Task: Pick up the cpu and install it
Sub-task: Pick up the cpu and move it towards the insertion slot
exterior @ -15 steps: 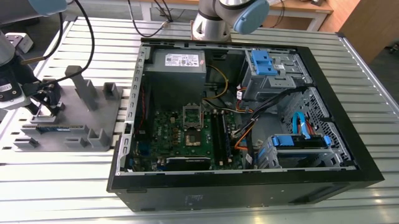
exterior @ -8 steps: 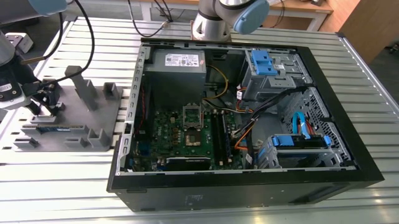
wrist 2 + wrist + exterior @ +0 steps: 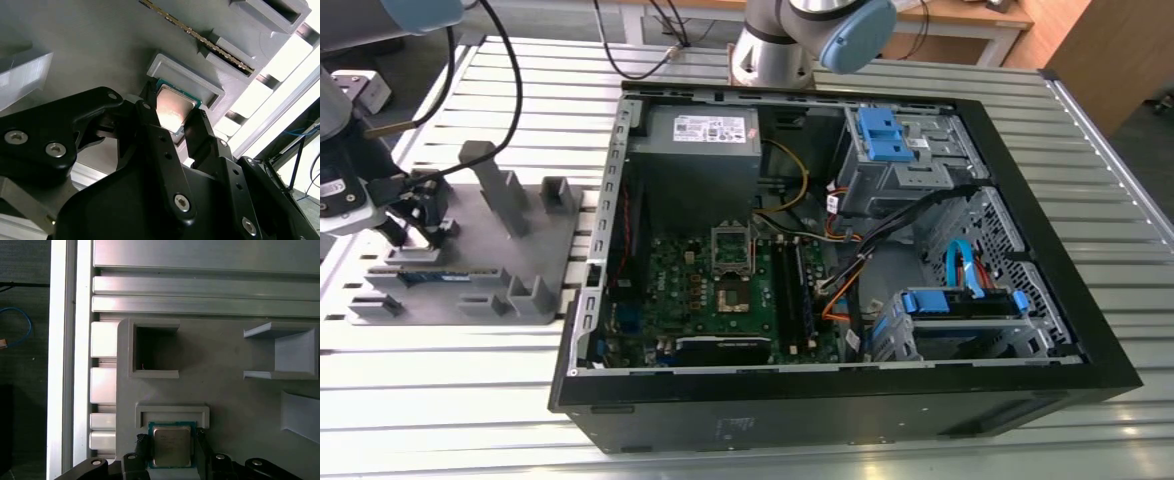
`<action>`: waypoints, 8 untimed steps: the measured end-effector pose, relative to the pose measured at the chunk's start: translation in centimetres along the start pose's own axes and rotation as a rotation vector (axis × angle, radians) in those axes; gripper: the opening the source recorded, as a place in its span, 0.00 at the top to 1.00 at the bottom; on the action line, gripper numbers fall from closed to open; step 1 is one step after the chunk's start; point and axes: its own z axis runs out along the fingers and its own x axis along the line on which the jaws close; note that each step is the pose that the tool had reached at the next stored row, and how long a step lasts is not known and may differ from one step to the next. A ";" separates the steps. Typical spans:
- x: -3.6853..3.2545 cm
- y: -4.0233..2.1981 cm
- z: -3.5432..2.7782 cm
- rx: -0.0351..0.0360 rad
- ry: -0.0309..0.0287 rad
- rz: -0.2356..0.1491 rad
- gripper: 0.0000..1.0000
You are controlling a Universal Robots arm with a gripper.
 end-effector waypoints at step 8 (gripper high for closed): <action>0.00 0.00 0.03 -0.0002 -0.0003 0.000 0.46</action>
